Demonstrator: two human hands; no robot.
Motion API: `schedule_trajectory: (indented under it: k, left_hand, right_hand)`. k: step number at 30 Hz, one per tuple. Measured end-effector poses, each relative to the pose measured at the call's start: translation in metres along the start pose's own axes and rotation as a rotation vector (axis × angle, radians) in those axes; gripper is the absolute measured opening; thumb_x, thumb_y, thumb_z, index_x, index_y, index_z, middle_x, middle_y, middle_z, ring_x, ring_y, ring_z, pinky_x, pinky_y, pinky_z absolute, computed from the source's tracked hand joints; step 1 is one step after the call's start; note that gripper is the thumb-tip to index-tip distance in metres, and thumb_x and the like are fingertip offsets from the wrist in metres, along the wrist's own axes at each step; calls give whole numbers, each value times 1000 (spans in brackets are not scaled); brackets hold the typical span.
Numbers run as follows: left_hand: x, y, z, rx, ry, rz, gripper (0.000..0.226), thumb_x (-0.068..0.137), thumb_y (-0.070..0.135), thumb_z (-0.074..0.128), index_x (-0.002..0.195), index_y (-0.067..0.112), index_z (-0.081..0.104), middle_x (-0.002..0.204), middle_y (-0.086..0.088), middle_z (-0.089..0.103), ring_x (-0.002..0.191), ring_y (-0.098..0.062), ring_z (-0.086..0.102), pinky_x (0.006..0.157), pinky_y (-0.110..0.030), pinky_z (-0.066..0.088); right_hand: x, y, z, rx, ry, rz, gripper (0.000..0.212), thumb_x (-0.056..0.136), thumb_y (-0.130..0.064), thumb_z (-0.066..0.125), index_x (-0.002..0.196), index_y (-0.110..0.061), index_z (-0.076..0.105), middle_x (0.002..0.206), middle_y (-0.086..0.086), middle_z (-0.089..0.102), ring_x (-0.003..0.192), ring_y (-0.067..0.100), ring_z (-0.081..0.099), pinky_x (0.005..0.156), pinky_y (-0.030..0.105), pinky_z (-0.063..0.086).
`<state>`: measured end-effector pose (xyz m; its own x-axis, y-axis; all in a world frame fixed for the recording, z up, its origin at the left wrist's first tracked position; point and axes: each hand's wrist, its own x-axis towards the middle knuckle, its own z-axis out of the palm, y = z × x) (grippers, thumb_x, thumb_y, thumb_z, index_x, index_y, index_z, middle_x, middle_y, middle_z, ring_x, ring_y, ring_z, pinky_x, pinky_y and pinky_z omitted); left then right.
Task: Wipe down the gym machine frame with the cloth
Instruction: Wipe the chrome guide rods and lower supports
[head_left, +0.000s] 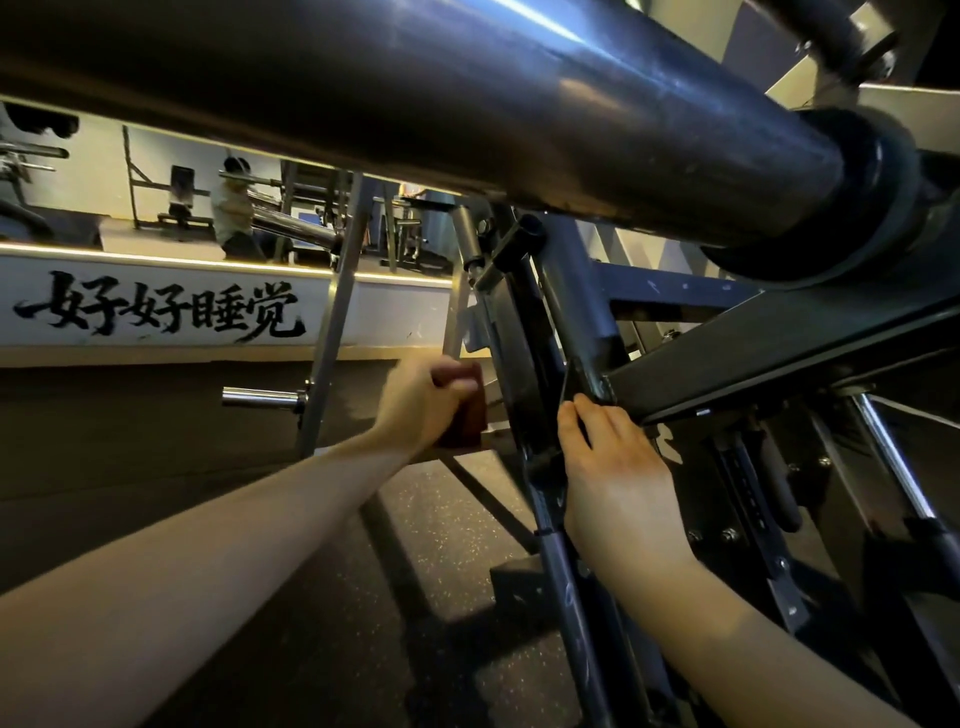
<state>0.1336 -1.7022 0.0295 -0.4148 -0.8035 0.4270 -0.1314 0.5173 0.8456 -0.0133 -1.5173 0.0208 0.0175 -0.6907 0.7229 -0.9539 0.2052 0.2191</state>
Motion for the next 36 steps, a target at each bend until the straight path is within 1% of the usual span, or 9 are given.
schedule_trajectory:
  k: [2,5,13,17,20,24,27,31,36]
  left_hand:
    - [22,9,-1,-252,201,-185,26,97,22,68,122,23,62,104,4,60,100,-21,62,81,-43,63]
    - [55,25,1,-311,246,-124,21,98,24,68,118,24,64,108,-2,65,101,-26,66,75,-48,64]
    - [68,12,34,-293,341,-158,16,97,21,67,110,26,60,106,7,61,106,-18,62,97,-47,56]
    - [41,-8,31,-290,136,-280,22,92,15,73,110,18,63,109,-6,66,107,-30,66,78,-40,62]
    - [37,2,19,-327,217,-294,24,94,18,71,115,21,60,109,-2,62,102,-25,63,59,-31,59]
    - [70,30,-2,-286,351,16,21,97,21,67,117,25,61,115,2,63,108,-15,61,87,-36,58]
    - [73,28,12,-224,287,-13,19,98,20,66,111,32,59,113,6,62,110,-14,61,97,-39,56]
    - [64,12,8,-209,161,-216,20,95,22,70,113,23,61,114,-7,66,106,-26,67,88,-47,61]
    - [53,29,-20,-249,212,-75,27,99,14,65,125,12,59,106,5,59,94,-10,58,55,-15,53]
  right_hand:
    - [0,1,0,6,-29,-3,67,65,-9,89,126,3,66,126,21,68,117,36,66,95,43,57]
    - [-1,2,1,23,-3,-9,63,67,-8,88,125,2,67,125,20,68,117,35,67,94,42,56]
    - [-2,1,8,25,98,-8,48,77,-10,69,123,3,69,123,21,69,114,35,68,93,40,55]
    - [-2,3,6,29,90,-21,49,76,-10,71,122,3,69,123,21,69,114,36,68,94,42,55]
    - [-4,4,5,21,57,-22,53,73,-9,76,125,2,68,125,20,68,116,35,67,97,41,54]
    - [-2,4,7,15,72,-31,52,73,-10,71,123,3,68,124,21,69,115,36,67,97,42,53]
    - [-2,3,8,16,108,-24,50,72,-10,70,120,4,70,121,22,70,112,38,69,94,43,55]
    - [-1,3,6,12,104,-34,51,71,-9,69,120,4,70,121,23,70,111,38,69,94,43,55]
    - [-2,0,3,17,57,-10,58,63,-8,83,119,3,71,120,22,70,110,38,70,93,43,55]
